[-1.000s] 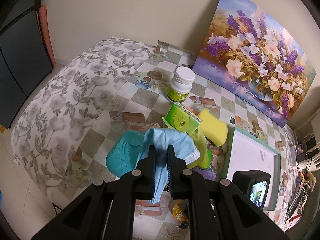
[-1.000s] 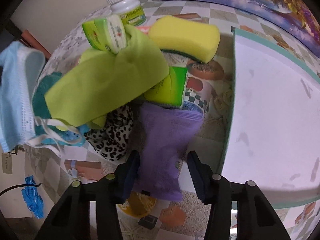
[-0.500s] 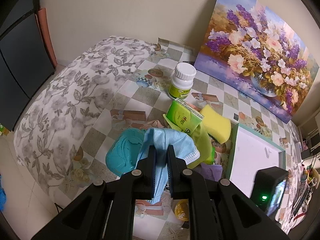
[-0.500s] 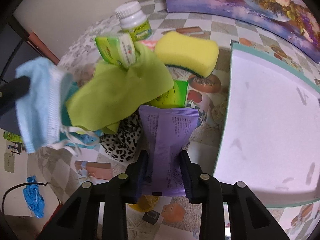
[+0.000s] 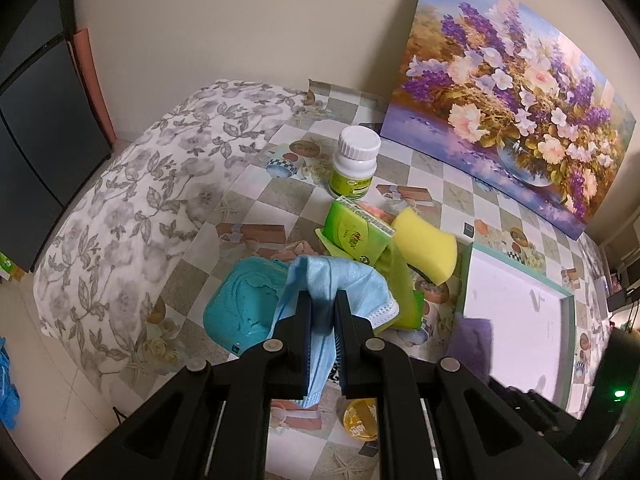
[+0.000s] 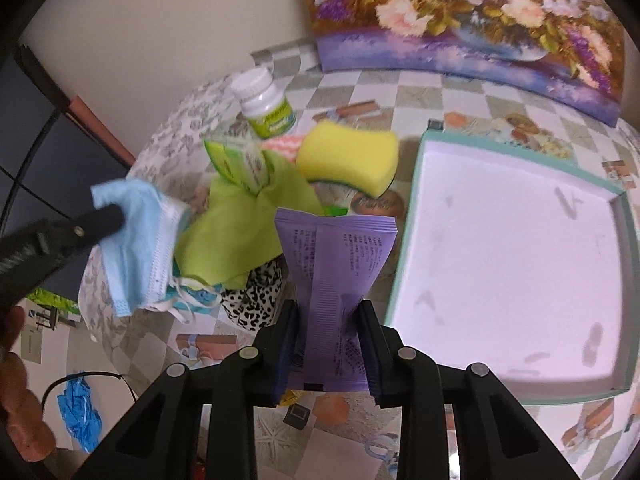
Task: Organize soft objects
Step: 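Lift the blue mask with the left gripper while the right gripper grasps and lifts the purple packet, then carry both items over the white tray and open both grippers to drop them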
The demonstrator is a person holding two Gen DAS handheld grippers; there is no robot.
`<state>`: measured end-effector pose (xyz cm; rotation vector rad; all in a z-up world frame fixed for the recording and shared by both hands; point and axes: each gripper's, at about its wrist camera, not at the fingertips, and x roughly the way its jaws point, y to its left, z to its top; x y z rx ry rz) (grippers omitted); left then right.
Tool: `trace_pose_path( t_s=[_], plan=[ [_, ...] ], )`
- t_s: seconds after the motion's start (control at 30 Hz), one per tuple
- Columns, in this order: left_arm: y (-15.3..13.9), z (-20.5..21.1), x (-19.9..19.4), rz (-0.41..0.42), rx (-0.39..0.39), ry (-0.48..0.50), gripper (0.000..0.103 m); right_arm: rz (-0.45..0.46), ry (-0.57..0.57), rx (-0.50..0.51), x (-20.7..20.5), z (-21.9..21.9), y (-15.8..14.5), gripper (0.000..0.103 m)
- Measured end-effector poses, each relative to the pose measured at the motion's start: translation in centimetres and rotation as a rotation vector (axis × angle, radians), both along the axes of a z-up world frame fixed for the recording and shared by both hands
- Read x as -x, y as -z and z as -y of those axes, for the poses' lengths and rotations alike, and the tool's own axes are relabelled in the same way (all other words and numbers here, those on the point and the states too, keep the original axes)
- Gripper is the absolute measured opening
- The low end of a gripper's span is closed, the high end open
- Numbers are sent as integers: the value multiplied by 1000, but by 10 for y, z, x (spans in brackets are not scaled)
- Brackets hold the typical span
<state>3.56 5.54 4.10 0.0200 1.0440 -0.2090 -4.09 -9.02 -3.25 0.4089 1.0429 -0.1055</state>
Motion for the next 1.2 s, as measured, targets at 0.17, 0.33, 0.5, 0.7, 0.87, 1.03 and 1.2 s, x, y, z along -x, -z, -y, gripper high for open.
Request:
trace_pose_path(
  t_s=[0.17, 0.33, 0.5, 0.7, 0.87, 1.03, 1.2],
  plan=[
    [-8, 13, 5, 11, -7, 31, 11, 31, 48, 3, 9, 19, -16, 32],
    [-20, 36, 9, 33, -24, 78, 11, 50, 117, 10, 22, 47, -27, 32],
    [-32, 64, 11, 49, -33, 138, 11, 49, 217, 43, 34, 84, -32, 32],
    [-46, 105, 20, 61, -11, 234, 11, 20, 368, 61, 56, 134, -27, 32],
    [-56, 138, 31, 65, 20, 318, 11, 16, 461, 25, 74, 166, -20, 32],
    [-60, 171, 42, 72, 32, 391, 11, 0, 544, 26, 91, 192, -15, 32],
    [-50, 205, 50, 57, 34, 471, 11, -15, 614, 42, 106, 215, -11, 32]
  ],
)
